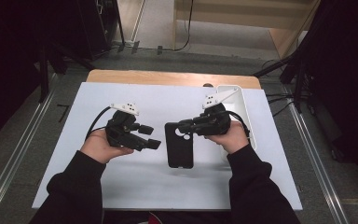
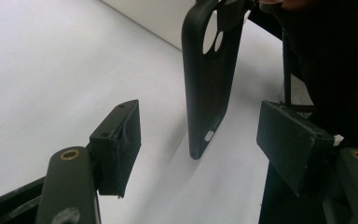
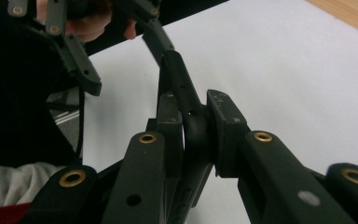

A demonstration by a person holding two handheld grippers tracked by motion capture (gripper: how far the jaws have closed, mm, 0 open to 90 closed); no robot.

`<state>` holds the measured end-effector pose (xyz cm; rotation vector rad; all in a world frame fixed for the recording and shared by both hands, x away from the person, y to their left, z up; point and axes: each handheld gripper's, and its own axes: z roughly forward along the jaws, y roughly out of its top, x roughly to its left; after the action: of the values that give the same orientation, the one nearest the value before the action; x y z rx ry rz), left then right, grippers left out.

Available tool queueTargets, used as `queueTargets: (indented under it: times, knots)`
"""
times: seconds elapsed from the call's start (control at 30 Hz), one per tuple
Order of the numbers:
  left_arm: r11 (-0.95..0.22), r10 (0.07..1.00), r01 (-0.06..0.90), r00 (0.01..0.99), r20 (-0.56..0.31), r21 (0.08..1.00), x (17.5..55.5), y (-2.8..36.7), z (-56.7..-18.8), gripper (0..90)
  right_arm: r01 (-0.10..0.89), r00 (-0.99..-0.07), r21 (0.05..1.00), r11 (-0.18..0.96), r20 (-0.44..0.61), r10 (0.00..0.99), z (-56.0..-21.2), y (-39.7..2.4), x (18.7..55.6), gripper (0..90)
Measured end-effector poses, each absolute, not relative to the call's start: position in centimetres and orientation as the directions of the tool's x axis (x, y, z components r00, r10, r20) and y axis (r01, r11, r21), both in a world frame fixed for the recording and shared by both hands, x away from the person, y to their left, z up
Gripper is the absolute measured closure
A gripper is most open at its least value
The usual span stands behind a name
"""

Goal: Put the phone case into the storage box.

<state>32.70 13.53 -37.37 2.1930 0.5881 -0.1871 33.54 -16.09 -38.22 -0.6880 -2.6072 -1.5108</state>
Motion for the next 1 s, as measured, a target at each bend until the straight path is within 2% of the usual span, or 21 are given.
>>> queueTargets:
  times: [0.77,0.8,0.9,1.0]
  knots:
    - [-0.614,0.283,0.439,0.898,-0.336,0.656,33.2,12.6,-37.7,31.2,0.318,-0.947,0.796,0.515,0.242,0.211,-38.9,-13.6,32.9,74.3]
    - [-0.623,0.278,0.439,0.898,-0.34,0.648,33.2,12.5,-37.7,34.6,0.321,-0.946,0.793,0.517,0.247,0.209,-38.9,-13.5,32.9,74.3]
    - [-0.643,0.266,0.429,0.902,-0.34,0.634,33.3,12.3,-37.7,35.5,0.313,-0.949,0.79,0.527,0.242,0.2,-39.1,-13.4,32.9,74.3]
    - [-0.659,0.261,0.434,0.898,-0.355,0.614,33.4,12.1,-37.8,42.3,0.311,-0.95,0.786,0.533,0.246,0.192,-39.1,-13.2,32.9,74.3]
